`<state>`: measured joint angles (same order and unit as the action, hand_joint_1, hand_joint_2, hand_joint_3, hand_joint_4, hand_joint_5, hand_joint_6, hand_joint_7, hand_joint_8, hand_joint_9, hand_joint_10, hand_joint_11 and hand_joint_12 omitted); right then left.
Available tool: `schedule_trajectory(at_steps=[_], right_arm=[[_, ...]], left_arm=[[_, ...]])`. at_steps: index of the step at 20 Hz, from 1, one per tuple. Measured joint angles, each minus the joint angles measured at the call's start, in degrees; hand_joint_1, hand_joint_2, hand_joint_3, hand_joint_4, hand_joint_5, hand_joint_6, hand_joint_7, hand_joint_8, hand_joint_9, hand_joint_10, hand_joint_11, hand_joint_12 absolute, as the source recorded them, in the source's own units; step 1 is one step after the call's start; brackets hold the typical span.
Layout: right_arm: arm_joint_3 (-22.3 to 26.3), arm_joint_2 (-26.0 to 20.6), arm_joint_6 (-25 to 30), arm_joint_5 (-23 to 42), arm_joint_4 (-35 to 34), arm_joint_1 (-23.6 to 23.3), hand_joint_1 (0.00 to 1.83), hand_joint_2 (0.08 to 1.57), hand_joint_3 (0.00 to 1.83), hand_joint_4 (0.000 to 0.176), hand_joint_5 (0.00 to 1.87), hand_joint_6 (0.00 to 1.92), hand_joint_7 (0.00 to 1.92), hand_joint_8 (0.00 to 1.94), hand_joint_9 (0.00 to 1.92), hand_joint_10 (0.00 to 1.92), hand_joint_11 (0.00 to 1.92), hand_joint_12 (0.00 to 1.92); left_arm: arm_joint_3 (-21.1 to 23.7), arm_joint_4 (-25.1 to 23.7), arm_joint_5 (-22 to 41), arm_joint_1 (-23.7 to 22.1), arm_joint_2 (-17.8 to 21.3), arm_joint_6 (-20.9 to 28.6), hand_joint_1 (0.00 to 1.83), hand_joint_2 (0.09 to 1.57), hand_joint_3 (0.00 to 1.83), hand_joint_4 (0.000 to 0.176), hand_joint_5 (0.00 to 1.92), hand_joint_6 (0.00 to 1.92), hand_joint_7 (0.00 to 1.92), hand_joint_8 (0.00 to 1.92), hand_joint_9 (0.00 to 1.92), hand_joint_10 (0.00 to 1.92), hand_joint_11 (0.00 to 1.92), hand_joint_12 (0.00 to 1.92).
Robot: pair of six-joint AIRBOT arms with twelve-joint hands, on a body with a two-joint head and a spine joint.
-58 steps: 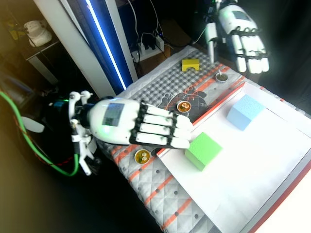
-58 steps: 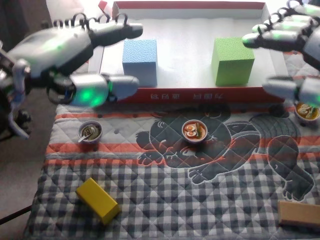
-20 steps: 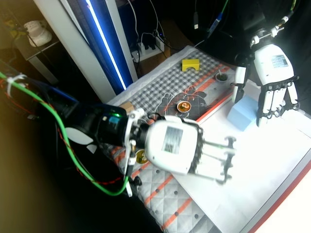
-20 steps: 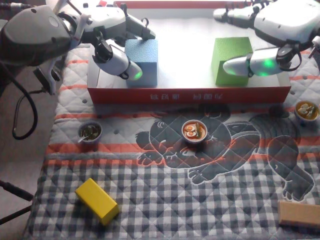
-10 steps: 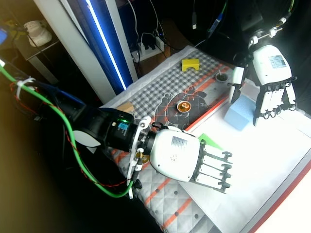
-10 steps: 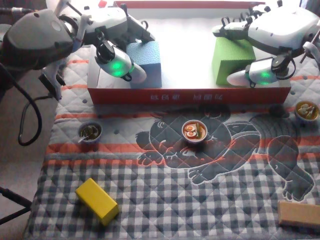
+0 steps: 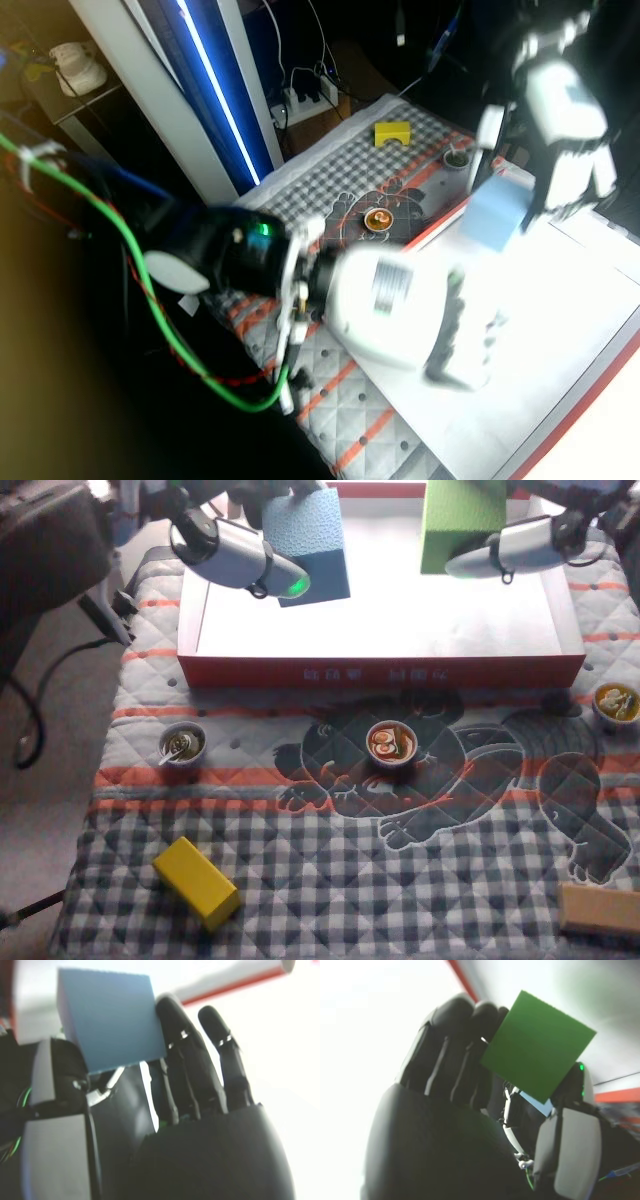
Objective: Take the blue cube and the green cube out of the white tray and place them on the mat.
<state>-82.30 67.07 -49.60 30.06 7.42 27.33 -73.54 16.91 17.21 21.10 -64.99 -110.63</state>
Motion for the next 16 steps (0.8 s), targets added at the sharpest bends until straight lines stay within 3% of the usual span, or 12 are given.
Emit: schedule_trajectory(at_steps=[1, 2, 3, 4, 6, 8, 9, 12, 13, 14, 15, 16], right_arm=[[3.3, -2.7, 0.0, 2.5, 0.5, 0.2, 1.19, 1.18, 0.0, 0.0, 0.79, 1.23, 0.94, 1.09, 0.89, 0.92, 0.72, 1.43], [6.0, -5.2, 0.0, 6.5, 1.6, 1.5, 1.19, 1.17, 0.0, 0.0, 0.8, 1.19, 0.94, 1.13, 0.88, 1.0, 0.7, 1.56], [8.4, -7.2, 0.0, 9.9, 1.5, 3.5, 1.2, 1.17, 0.0, 0.0, 0.79, 1.2, 0.95, 1.12, 0.88, 1.02, 0.69, 1.58], [10.5, -8.9, -0.1, 12.6, 1.3, 5.8, 1.21, 1.17, 0.0, 0.0, 0.81, 1.13, 0.96, 1.16, 0.89, 1.04, 0.7, 1.59], [15.0, -11.5, -0.2, 16.2, 1.8, 11.6, 1.25, 1.11, 0.0, 0.0, 0.88, 0.98, 1.1, 0.95, 1.02, 0.84, 0.74, 1.46], [18.2, -12.6, -0.1, 19.7, 2.1, 16.7, 1.26, 1.11, 0.0, 0.0, 0.88, 0.99, 1.11, 0.93, 1.03, 0.86, 0.79, 1.51], [19.6, -13.1, 0.0, 20.9, 2.2, 19.1, 1.25, 1.12, 0.0, 0.0, 0.86, 1.02, 1.09, 0.98, 1.01, 0.93, 0.79, 1.53], [20.3, -13.3, -0.1, 22.3, -1.4, 24.0, 1.23, 1.14, 0.0, 0.0, 0.84, 1.04, 1.03, 1.07, 0.98, 0.91, 0.78, 1.53], [20.2, -13.4, 0.0, 22.4, -3.1, 25.4, 1.06, 1.1, 0.0, 0.0, 0.77, 0.43, 0.9, 0.64, 0.88, 0.86, 0.68, 1.53], [20.1, -13.4, 0.1, 21.7, -3.7, 26.1, 0.97, 1.08, 0.0, 0.0, 0.61, 0.12, 0.72, 0.31, 0.67, 0.71, 0.45, 1.39], [20.1, -13.4, 0.8, 21.5, -3.7, 26.4, 0.93, 1.07, 0.0, 0.0, 0.5, 0.02, 0.59, 0.1, 0.54, 0.44, 0.27, 1.27], [20.1, -13.4, 2.0, 21.7, -2.9, 26.7, 0.81, 1.03, 0.0, 0.025, 0.29, 0.0, 0.41, 0.02, 0.42, 0.18, 0.07, 1.14]], left_arm=[[3.0, -3.0, 0.6, 0.0, 2.3, 1.6, 1.23, 1.17, 0.0, 0.0, 0.93, 0.84, 0.85, 1.41, 0.66, 1.09, 0.19, 1.44], [6.0, -6.1, 1.9, 1.2, 4.7, 4.0, 1.24, 1.15, 0.0, 0.0, 1.0, 0.75, 0.87, 1.38, 0.69, 1.08, 0.21, 1.49], [9.0, -8.2, 3.5, 2.9, 7.3, 6.5, 1.24, 1.15, 0.0, 0.0, 1.0, 0.73, 0.86, 1.41, 0.67, 1.23, 0.19, 1.62], [11.6, -9.8, 4.6, 5.0, 9.6, 8.4, 1.24, 1.14, 0.0, 0.0, 1.0, 0.75, 0.9, 1.35, 0.68, 1.23, 0.21, 1.56], [17.0, -11.3, 6.9, 9.5, 13.7, 9.3, 1.25, 1.13, 0.0, 0.0, 1.04, 0.7, 0.91, 1.33, 0.69, 1.28, 0.26, 1.56], [21.3, -11.4, 11.3, 14.2, 16.5, 10.1, 1.24, 1.14, 0.0, 0.0, 1.02, 0.74, 0.88, 1.37, 0.65, 1.43, 0.27, 1.73], [22.7, -11.7, 13.6, 16.8, 17.4, 11.8, 1.16, 1.11, 0.0, 0.0, 1.01, 0.9, 0.73, 1.4, 0.59, 1.6, 0.29, 1.84], [22.5, -7.2, 16.2, 21.9, 15.9, 12.5, 1.23, 1.16, 0.0, 0.0, 1.03, 0.77, 0.76, 1.45, 0.54, 1.25, 0.16, 1.63], [21.7, -6.3, 15.8, 22.2, 14.8, 12.5, 1.23, 1.16, 0.0, 0.0, 1.05, 0.76, 0.76, 1.43, 0.52, 1.15, 0.15, 1.55], [20.9, -5.6, 15.4, 22.2, 13.7, 12.5, 1.09, 1.12, 0.0, 0.039, 1.0, 0.92, 0.61, 0.9, 0.47, 1.0, 0.1, 1.47], [20.5, -5.5, 15.1, 22.2, 13.3, 12.5, 1.04, 1.03, 0.0, 0.046, 0.8, 0.36, 0.6, 0.52, 0.44, 0.81, 0.05, 1.41], [20.0, -5.1, 14.9, 22.1, 12.7, 12.7, 0.97, 0.97, 0.0, 0.08, 0.64, 0.09, 0.5, 0.22, 0.38, 0.57, 0.01, 1.36]])
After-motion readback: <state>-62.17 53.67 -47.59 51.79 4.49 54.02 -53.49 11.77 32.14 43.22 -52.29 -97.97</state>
